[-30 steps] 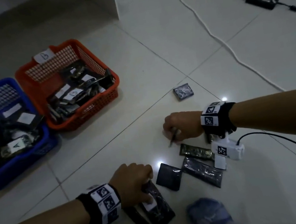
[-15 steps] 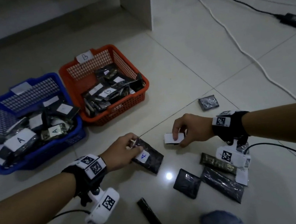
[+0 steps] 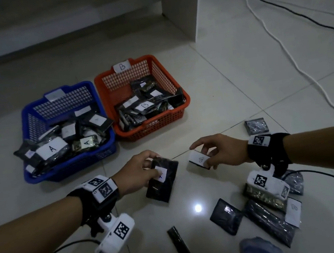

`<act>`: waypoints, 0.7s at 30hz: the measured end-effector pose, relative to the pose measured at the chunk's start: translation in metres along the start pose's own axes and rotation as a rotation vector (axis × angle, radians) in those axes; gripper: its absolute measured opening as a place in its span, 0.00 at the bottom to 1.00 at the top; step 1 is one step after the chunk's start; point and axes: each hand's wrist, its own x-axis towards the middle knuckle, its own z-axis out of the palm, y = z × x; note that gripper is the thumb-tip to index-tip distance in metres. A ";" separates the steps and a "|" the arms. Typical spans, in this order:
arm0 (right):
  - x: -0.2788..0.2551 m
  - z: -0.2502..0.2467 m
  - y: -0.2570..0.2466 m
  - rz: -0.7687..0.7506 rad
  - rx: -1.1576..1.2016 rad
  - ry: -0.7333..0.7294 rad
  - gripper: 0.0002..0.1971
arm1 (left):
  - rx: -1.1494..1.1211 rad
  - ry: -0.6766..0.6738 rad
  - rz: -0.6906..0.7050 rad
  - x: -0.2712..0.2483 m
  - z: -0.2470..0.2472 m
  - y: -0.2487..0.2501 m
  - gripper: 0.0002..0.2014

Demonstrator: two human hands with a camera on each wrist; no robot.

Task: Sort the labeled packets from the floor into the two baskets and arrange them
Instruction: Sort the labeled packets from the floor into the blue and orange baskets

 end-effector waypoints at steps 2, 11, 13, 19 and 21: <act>0.005 0.002 -0.004 0.012 0.018 0.007 0.24 | -0.010 0.018 0.004 -0.002 -0.004 -0.002 0.13; 0.020 0.002 -0.023 -0.066 0.074 0.015 0.17 | 0.068 0.093 0.103 -0.005 -0.042 0.014 0.08; 0.026 0.001 -0.030 -0.080 0.104 0.046 0.16 | 0.120 0.115 0.149 -0.004 -0.056 0.020 0.08; 0.048 -0.003 -0.058 -0.122 0.204 0.098 0.19 | 0.155 0.200 0.235 -0.003 -0.096 0.031 0.15; 0.053 -0.003 -0.067 -0.144 0.235 0.110 0.20 | 0.199 0.197 0.266 -0.003 -0.111 0.035 0.15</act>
